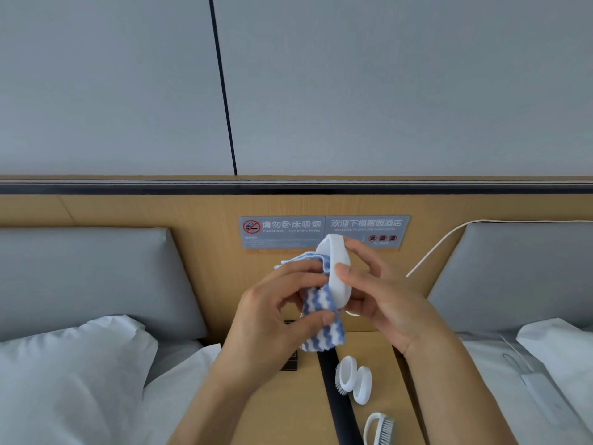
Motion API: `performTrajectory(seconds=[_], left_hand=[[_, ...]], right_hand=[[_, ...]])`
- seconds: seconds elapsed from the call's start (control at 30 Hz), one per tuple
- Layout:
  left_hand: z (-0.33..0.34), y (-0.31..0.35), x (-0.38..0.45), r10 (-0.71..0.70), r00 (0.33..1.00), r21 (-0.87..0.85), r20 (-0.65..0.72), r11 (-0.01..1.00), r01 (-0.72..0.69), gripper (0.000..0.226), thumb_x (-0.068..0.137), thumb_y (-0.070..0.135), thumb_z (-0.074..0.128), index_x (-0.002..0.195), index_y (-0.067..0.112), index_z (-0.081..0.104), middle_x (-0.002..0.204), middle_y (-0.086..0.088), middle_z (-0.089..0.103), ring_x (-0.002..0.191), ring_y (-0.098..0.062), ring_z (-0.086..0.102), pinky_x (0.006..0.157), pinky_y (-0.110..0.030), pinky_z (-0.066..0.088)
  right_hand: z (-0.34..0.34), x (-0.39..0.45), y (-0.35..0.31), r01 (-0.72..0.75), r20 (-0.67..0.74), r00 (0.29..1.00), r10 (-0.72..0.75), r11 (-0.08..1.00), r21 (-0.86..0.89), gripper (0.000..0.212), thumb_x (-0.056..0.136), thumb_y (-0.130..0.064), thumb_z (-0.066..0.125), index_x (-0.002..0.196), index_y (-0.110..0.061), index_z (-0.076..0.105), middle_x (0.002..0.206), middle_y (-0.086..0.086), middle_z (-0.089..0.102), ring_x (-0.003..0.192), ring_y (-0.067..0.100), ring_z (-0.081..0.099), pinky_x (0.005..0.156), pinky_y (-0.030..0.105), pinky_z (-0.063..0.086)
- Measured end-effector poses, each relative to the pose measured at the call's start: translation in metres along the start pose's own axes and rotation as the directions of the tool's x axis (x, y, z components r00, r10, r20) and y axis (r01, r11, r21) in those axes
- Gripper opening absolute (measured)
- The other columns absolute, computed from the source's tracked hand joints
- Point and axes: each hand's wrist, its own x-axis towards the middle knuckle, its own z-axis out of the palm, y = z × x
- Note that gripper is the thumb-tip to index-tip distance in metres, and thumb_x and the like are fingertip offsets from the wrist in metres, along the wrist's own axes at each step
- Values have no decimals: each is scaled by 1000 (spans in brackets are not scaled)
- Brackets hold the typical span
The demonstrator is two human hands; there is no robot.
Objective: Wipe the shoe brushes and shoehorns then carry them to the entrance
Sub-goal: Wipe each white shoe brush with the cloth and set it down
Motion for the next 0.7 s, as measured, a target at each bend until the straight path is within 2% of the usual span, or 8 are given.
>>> performTrajectory(seconds=[0.1,0.17,0.23,0.33,0.43,0.57,0.63,0.7], left_hand=[[14,-3,-4,22,978,79,-206,997,-6,32,75,15,80,104,27,75,123,18,66,119,-5,61,92,-18,49],[17,-5,-6,35,965,108,-261,994,-7,33,80,11,78,107,30,75,126,19,65,122,-1,58,95,-11,44],[14,-5,-5,27,968,76,-248,997,-8,26,87,17,72,112,25,75,129,15,64,125,-5,57,96,-14,44],[9,-3,-1,36,969,47,-243,999,-25,26,90,22,67,115,23,73,128,11,65,123,-13,59,96,-20,48],[9,3,1,-19,957,8,-289,1000,22,26,87,31,67,112,34,68,109,12,70,103,-17,67,83,-27,53],[15,6,1,-55,917,-45,-396,998,40,17,86,37,69,100,30,62,92,5,72,84,-22,70,69,-40,57],[18,5,0,-39,913,8,-406,999,46,15,88,40,66,99,30,65,90,6,71,78,-18,67,64,-33,54],[20,5,-3,-37,918,45,-396,997,60,21,87,43,64,106,34,68,96,9,69,87,-15,65,72,-19,48]], right_hand=[[10,1,2,17,-41,999,-18,1000,-22,69,65,-39,85,130,-35,60,106,8,77,91,22,74,72,30,58],[15,1,-1,34,-70,997,-39,998,-60,70,62,-40,85,127,-40,59,105,5,77,85,16,74,64,24,56],[18,1,-5,56,-76,995,-63,995,-86,73,58,-43,86,126,-44,59,105,2,77,83,14,74,60,20,54],[21,0,-10,72,-58,995,-78,993,-92,74,59,-44,87,127,-45,57,108,3,76,90,17,75,67,24,56],[23,-1,-12,73,-46,996,-77,993,-92,80,58,-44,93,129,-44,55,109,5,76,93,20,75,70,25,57],[27,-3,-8,65,-79,994,-70,995,-71,80,54,-49,88,127,-45,56,110,5,76,96,23,75,72,34,60],[28,-3,-4,75,-103,991,-81,995,-64,71,62,-45,88,126,-44,57,108,5,77,96,23,76,74,37,61],[29,-1,-3,73,-135,988,-80,996,-50,68,64,-46,87,126,-42,57,104,4,78,93,22,76,72,36,61]])
